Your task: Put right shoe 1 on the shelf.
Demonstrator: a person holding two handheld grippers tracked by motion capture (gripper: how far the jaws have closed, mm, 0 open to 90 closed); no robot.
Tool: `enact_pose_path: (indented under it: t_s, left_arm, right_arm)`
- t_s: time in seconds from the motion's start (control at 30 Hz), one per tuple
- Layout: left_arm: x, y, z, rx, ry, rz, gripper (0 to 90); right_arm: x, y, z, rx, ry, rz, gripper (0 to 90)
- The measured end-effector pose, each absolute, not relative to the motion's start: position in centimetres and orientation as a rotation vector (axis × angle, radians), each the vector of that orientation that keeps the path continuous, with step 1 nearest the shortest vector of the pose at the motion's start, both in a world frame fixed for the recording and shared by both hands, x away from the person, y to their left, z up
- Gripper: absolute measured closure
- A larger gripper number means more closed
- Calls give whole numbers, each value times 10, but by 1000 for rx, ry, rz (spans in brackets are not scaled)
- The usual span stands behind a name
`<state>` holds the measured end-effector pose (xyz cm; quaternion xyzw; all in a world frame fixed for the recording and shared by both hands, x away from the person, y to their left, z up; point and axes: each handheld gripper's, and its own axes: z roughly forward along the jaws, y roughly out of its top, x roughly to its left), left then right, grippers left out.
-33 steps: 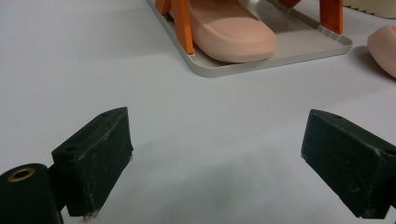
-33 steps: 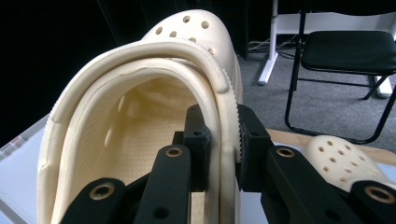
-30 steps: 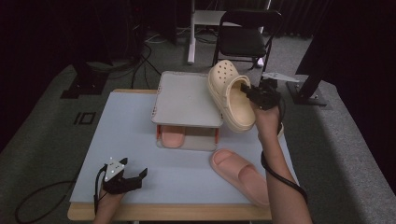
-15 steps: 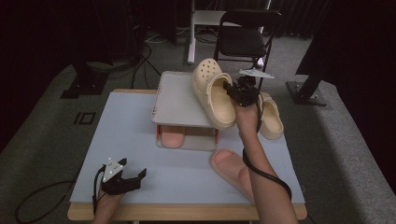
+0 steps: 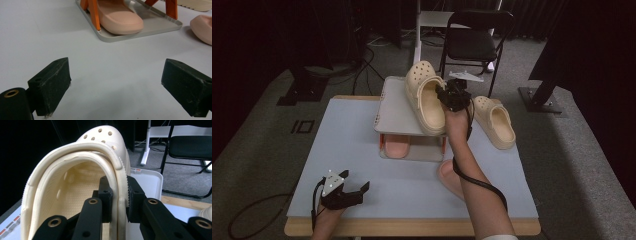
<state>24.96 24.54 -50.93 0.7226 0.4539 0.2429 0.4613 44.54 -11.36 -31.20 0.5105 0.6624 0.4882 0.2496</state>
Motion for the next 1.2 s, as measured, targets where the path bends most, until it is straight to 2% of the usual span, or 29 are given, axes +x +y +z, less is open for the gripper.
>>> enact_pose_path:
  t_s: [1.2]
  left_arm:
    - [247, 251, -507, 1753, 1109, 590, 86]
  right_arm:
    - [472, -24, -327, 1587, 1699, 1285, 760]
